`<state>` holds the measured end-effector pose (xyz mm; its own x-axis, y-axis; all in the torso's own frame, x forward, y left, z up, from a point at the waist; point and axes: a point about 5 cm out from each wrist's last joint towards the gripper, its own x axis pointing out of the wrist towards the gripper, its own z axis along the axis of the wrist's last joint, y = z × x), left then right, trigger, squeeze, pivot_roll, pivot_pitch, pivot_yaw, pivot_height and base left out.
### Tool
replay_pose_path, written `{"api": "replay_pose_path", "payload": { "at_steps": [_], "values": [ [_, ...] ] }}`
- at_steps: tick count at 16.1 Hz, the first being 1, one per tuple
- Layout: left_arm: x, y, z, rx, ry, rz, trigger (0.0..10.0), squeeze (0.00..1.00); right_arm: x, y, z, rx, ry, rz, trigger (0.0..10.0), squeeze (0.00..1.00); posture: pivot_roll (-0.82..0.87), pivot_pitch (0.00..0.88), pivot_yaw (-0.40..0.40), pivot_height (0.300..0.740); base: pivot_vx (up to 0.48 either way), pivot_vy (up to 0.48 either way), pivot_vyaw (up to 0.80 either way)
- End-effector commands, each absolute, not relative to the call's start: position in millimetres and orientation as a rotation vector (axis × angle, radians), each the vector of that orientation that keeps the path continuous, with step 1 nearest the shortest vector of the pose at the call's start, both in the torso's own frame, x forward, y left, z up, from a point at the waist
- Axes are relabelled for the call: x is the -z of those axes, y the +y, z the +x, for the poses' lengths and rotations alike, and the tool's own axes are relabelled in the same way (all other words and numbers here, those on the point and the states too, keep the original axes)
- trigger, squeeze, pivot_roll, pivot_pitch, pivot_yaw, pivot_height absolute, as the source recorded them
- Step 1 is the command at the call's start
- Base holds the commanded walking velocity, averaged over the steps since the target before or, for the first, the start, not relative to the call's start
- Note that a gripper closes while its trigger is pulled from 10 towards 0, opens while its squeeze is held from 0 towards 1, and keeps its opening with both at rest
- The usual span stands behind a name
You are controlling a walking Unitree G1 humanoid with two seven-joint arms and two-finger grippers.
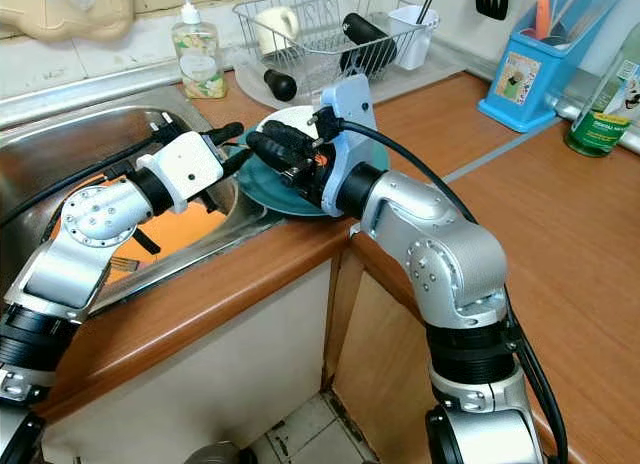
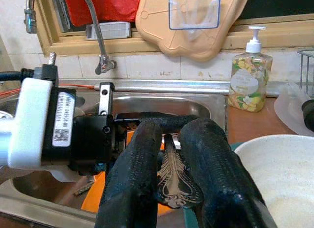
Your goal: Kitchen organization
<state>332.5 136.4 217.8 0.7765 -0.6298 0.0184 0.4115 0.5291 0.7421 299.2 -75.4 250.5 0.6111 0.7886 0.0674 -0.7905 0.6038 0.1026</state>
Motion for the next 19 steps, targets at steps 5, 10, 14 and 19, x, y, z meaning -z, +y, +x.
{"api": "replay_pose_path", "payload": {
  "at_steps": [5, 10, 14, 19],
  "values": [
    [-222, 141, 337, 0.615, -0.314, 0.854, 0.0, 0.00, -252, -73, 294, -0.939, -0.015, 0.124, 3.4, 0.00, 0.00, 0.000, 0.048, 0.740, 0.000, 0.000, 0.00],
    [-223, 150, 341, 0.574, -0.305, 0.892, 0.0, 0.00, -251, -70, 293, -0.968, -0.006, 0.141, 10.0, 1.00, 0.00, 0.000, 0.046, 0.740, 0.000, 0.000, 0.00],
    [-215, 174, 344, 0.507, -0.221, 0.937, 0.0, 0.00, -240, -72, 297, -0.909, 0.020, -0.019, 10.0, 0.00, 0.00, 0.000, 0.048, 0.740, 0.000, 0.000, 0.00],
    [-163, 226, 354, 0.369, 0.161, 0.988, 0.0, 0.00, -220, -68, 288, -0.979, 0.094, -0.173, 10.0, 0.00, 0.00, 0.000, 0.046, 0.740, 0.000, 0.000, 0.00]
  ]
}}
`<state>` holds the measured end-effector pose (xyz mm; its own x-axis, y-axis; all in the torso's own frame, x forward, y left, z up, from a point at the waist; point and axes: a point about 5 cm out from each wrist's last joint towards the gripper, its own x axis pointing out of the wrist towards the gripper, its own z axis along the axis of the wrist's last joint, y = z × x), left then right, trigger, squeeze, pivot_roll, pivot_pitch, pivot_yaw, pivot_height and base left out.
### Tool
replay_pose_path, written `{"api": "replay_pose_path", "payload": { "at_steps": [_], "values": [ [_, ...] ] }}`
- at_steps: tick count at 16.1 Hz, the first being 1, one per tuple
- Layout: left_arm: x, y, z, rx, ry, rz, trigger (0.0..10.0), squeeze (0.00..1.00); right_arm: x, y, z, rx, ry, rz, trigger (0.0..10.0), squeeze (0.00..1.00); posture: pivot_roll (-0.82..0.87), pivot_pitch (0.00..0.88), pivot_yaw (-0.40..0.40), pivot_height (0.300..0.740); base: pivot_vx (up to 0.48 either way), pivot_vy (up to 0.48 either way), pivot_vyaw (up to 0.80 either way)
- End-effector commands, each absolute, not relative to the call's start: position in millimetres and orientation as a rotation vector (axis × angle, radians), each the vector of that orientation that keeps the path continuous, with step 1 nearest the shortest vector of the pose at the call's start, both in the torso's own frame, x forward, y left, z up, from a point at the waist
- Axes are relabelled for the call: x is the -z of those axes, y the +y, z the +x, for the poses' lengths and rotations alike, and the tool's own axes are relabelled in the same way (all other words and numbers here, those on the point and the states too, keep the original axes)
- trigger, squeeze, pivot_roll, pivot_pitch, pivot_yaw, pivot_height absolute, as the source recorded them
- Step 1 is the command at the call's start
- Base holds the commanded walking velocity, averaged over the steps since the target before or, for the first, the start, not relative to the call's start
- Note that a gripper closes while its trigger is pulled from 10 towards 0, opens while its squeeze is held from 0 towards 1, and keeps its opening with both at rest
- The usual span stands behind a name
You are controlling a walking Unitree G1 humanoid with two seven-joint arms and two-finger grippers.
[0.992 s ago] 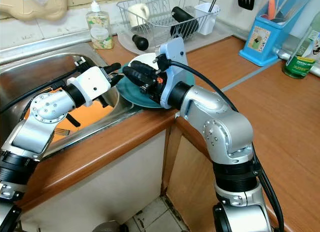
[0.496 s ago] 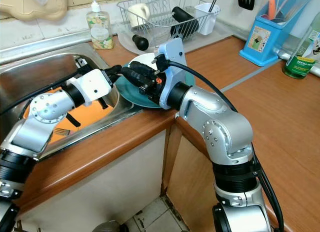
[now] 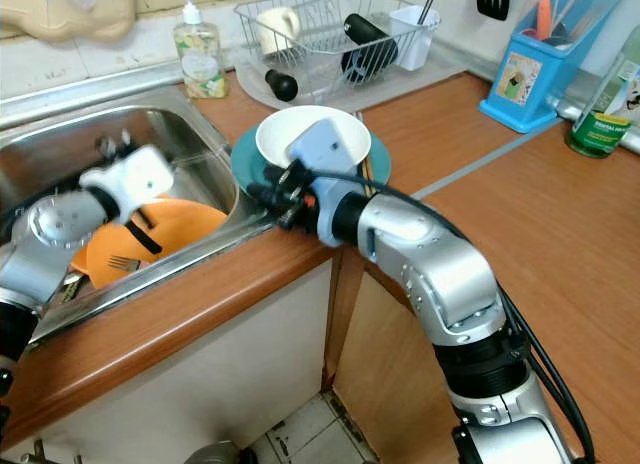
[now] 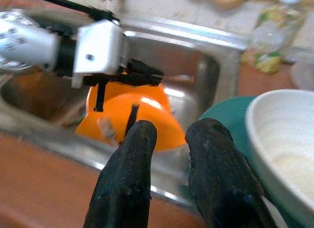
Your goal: Kitchen organization
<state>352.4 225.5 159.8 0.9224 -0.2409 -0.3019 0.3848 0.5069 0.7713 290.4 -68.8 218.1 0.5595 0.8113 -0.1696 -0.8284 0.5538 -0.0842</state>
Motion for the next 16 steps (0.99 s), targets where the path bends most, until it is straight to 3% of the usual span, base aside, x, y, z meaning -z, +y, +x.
{"api": "replay_pose_path", "payload": {
  "at_steps": [1, 2, 3, 4, 7, 8, 9, 15, 16],
  "values": [
    [-155, 230, 354, 0.374, 0.216, 0.997, 0.0, 0.00, -218, -67, 287, -0.987, 0.097, -0.191, 10.0, 0.00, -0.01, 0.000, 0.048, 0.740, 0.000, 0.000, 0.00],
    [-146, 235, 354, 0.356, 0.287, 0.971, 1.1, 0.00, -218, -67, 286, -0.991, 0.098, -0.198, 10.0, 0.00, -0.01, 0.000, 0.048, 0.740, 0.000, 0.000, 0.00],
    [-135, 239, 354, 0.350, 0.378, 0.963, 4.5, 0.00, -217, -67, 286, -0.994, 0.099, -0.206, 10.0, 0.00, -0.01, 0.000, 0.050, 0.740, 0.000, 0.000, 0.00],
    [-125, 241, 352, 0.360, 0.474, 0.931, 10.0, 0.00, -216, -68, 286, -0.992, 0.101, -0.213, 10.0, 0.00, -0.01, 0.000, 0.050, 0.740, 0.000, 0.000, 0.00],
    [-110, 241, 350, 0.390, 0.562, 0.902, 10.0, 0.00, -216, -70, 287, -0.979, 0.098, -0.225, 10.0, 0.00, -0.02, 0.000, 0.049, 0.740, 0.000, 0.000, 0.00],
    [-108, 241, 350, 0.403, 0.580, 0.892, 10.0, 0.71, -217, -71, 289, -0.964, 0.097, -0.215, 10.0, 0.00, -0.02, 0.000, 0.049, 0.740, 0.000, 0.000, 0.00],
    [-107, 242, 350, 0.402, 0.592, 0.886, 10.0, 1.00, -218, -72, 292, -0.944, 0.094, -0.207, 10.0, 0.00, -0.02, 0.000, 0.049, 0.740, 0.000, 0.000, 0.00],
    [-107, 244, 349, 0.407, 0.598, 0.862, 10.0, 1.00, -228, -91, 317, -0.742, 0.087, -0.115, 10.0, 0.00, -0.02, 0.000, 0.041, 0.740, 0.000, 0.000, 0.00],
    [-112, 243, 350, 0.406, 0.551, 0.825, 10.0, 1.00, -231, -100, 328, -0.653, 0.099, -0.073, 10.0, 1.00, -0.02, 0.000, 0.040, 0.740, 0.000, 0.000, 0.00]
  ]
}}
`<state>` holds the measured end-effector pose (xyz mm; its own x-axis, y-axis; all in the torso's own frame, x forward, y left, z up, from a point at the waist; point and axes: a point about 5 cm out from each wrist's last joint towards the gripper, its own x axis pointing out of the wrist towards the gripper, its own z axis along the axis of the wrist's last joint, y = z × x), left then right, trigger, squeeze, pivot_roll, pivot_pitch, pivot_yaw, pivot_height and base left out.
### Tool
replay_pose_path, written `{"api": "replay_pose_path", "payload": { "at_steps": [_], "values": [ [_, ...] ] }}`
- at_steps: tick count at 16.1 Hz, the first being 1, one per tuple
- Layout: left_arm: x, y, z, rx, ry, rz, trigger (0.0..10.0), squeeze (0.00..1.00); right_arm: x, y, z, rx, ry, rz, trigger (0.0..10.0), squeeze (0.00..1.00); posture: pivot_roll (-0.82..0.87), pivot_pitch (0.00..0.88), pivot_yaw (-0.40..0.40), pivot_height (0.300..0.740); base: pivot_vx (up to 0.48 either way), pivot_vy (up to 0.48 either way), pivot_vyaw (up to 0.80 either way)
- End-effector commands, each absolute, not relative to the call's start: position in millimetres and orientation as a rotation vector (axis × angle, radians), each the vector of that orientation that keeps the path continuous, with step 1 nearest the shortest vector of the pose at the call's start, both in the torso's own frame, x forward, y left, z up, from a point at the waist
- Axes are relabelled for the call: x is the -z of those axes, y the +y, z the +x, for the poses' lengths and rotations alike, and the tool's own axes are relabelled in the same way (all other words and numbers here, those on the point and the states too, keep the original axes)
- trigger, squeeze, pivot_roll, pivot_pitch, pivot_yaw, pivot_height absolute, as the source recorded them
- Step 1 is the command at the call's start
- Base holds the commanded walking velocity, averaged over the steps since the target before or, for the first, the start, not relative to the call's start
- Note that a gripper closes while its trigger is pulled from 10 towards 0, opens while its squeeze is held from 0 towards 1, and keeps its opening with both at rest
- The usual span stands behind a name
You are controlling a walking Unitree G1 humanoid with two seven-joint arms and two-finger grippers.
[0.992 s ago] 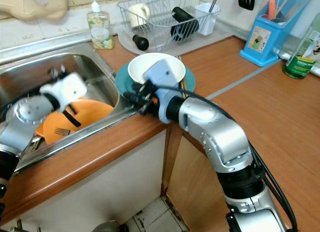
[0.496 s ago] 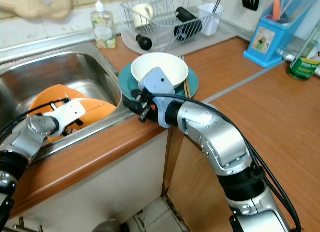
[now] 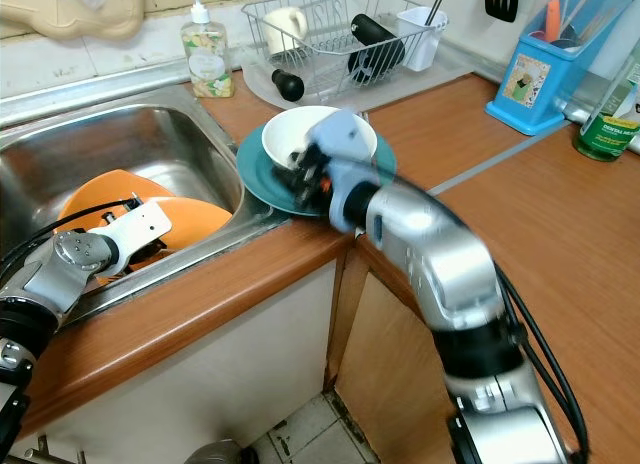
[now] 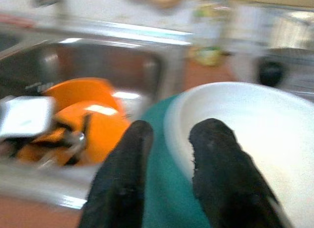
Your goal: Kitchen organization
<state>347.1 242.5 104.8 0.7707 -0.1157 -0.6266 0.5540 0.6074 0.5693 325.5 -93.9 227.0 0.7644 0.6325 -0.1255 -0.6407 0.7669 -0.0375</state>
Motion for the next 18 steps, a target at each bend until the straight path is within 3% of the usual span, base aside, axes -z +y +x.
{"api": "replay_pose_path", "payload": {
  "at_steps": [1, 6, 7, 8, 9, 13, 14, 15, 16, 17, 18],
  "values": [
    [-116, 241, 351, 0.404, 0.511, 0.791, 10.0, 1.00, -232, -107, 336, -0.601, 0.111, -0.039, 10.0, 1.00, -0.02, 0.000, 0.038, 0.740, 0.000, 0.000, 0.00],
    [-132, 229, 348, 0.449, 0.327, 0.593, 10.0, 1.00, -238, -134, 362, -0.442, 0.152, 0.025, 10.0, 1.00, -0.01, 0.000, 0.030, 0.740, 0.000, 0.000, 0.00],
    [-139, 226, 346, 0.457, 0.266, 0.512, 10.0, 0.29, -239, -143, 370, -0.400, 0.174, 0.044, 10.0, 1.00, -0.01, 0.000, 0.029, 0.740, 0.000, 0.000, 0.00],
    [-151, 222, 339, 0.488, 0.171, 0.387, 10.0, 0.00, -240, -158, 382, -0.330, 0.221, 0.102, 10.0, 0.17, -0.01, 0.000, 0.022, 0.740, 0.000, 0.000, 0.00],
    [-156, 219, 332, 0.530, 0.132, 0.321, 10.0, 0.00, -239, -166, 389, -0.301, 0.267, 0.162, 10.0, 0.00, 0.00, 0.000, 0.018, 0.740, 0.000, 0.000, 0.00],
    [-166, 204, 311, 0.666, 0.077, 0.173, 10.0, 0.00, -233, -173, 397, -0.281, 0.341, 0.260, 10.0, 0.00, 0.00, 0.000, 0.014, 0.740, 0.000, 0.000, 0.00],
    [-172, 197, 306, 0.701, 0.051, 0.135, 10.0, 1.00, -229, -169, 399, -0.308, 0.363, 0.287, 10.0, 0.00, 0.00, 0.000, 0.010, 0.740, 0.000, 0.000, 0.00],
    [-172, 197, 306, 0.701, 0.051, 0.135, 10.0, 1.00, -229, -169, 399, -0.308, 0.363, 0.287, 10.0, 0.00, 0.00, 0.000, 0.010, 0.740, 0.000, 0.000, 0.00],
    [-176, 192, 302, 0.726, 0.033, 0.115, 10.0, 0.82, -227, -161, 400, -0.357, 0.377, 0.318, 7.0, 0.00, 0.01, 0.000, 0.010, 0.740, 0.000, 0.000, 0.00],
    [-177, 189, 300, 0.741, 0.031, 0.103, 10.0, 0.00, -226, -158, 400, -0.377, 0.385, 0.320, 4.7, 0.00, 0.01, 0.000, 0.011, 0.740, 0.000, 0.000, 0.00],
    [-178, 187, 298, 0.753, 0.032, 0.090, 10.0, 0.00, -225, -155, 400, -0.388, 0.391, 0.322, 4.7, 0.00, 0.01, 0.000, 0.011, 0.740, 0.000, 0.000, 0.00]
  ]
}}
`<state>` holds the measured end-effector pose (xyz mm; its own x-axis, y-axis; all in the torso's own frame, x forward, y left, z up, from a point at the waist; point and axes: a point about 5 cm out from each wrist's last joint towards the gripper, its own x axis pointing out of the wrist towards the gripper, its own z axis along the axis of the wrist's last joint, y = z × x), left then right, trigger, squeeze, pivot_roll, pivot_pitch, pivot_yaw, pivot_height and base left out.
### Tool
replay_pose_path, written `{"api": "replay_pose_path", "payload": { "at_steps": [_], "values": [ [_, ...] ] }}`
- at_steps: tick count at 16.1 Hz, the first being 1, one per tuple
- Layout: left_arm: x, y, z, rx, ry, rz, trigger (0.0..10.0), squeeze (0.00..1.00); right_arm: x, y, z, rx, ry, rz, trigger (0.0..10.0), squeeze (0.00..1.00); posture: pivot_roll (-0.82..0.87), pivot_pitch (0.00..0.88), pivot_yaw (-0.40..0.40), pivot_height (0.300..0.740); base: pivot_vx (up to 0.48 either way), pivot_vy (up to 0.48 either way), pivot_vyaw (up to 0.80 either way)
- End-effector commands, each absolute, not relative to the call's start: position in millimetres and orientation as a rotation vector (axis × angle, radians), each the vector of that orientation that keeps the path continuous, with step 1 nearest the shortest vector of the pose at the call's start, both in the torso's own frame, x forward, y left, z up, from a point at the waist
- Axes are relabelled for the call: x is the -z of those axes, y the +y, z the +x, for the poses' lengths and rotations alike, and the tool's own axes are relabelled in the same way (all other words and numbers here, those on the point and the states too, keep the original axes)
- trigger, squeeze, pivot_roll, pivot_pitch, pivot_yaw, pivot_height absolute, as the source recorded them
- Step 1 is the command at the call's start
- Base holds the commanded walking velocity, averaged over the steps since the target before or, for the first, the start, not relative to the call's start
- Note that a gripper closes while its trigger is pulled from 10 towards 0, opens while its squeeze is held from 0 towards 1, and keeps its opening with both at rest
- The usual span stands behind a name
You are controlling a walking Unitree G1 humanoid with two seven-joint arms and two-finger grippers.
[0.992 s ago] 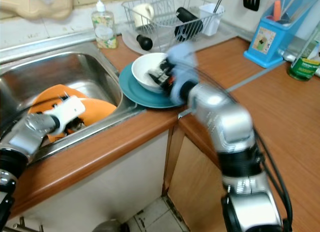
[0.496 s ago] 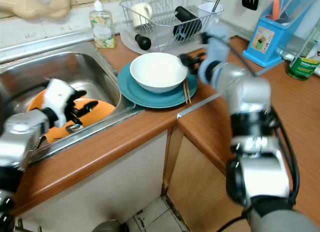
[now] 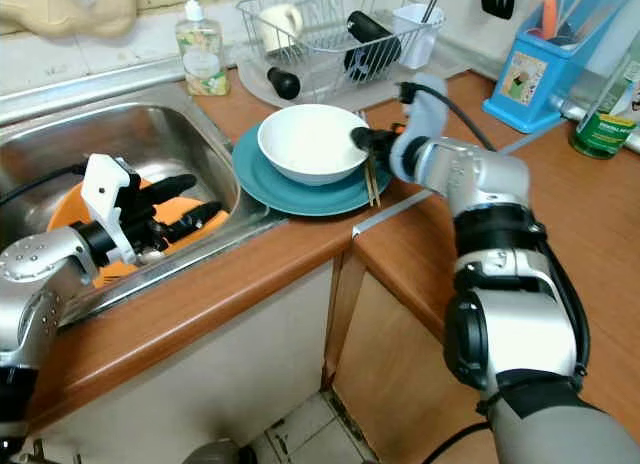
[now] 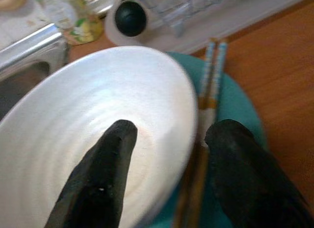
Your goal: Kitchen organization
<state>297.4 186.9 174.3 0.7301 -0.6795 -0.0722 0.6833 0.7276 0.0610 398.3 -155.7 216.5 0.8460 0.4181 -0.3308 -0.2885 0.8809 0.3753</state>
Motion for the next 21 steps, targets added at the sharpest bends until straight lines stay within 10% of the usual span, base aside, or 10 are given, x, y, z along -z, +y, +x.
{"api": "replay_pose_path", "payload": {
  "at_steps": [1, 2, 21],
  "values": [
    [-178, 182, 294, 0.786, 0.045, 0.075, 10.0, 0.00, -223, -151, 400, -0.400, 0.404, 0.329, 2.0, 0.00, 0.01, 0.000, 0.016, 0.740, 0.000, 0.000, 0.00],
    [-177, 179, 290, 0.803, 0.063, 0.070, 10.0, 0.00, -222, -149, 401, -0.411, 0.412, 0.347, 0.2, 0.00, 0.01, 0.000, 0.021, 0.740, 0.000, 0.000, 0.00],
    [-180, 170, 293, 0.774, 0.080, 0.089, 10.0, 0.00, -214, -144, 401, -0.458, 0.432, 0.409, 0.0, 0.00, 0.01, 0.000, 0.029, 0.740, 0.000, 0.000, 0.00]
  ]
}}
